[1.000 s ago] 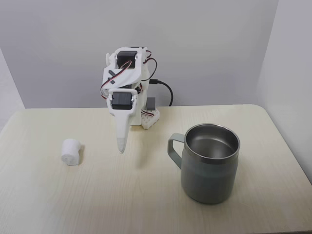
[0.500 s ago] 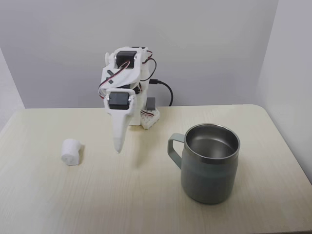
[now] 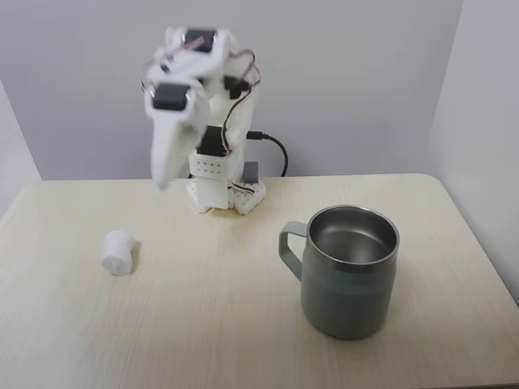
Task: Grasp a dressing and put it in the cup.
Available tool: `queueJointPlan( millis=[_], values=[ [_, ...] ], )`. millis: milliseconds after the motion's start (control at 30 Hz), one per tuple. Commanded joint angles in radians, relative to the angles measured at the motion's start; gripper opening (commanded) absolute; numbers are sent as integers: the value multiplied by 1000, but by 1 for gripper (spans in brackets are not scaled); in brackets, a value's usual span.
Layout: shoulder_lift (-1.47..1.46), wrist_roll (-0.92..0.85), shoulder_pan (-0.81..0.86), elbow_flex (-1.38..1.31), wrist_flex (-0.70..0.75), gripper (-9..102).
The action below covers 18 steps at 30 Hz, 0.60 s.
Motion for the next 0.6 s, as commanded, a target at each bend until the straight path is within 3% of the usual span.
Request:
queueJointPlan(
  millis=[0, 300, 567],
  values=[
    [121, 0, 38, 250, 91, 2],
    [612, -32, 230, 756, 465, 7],
    [864, 17, 453, 807, 529, 20]
  ],
)
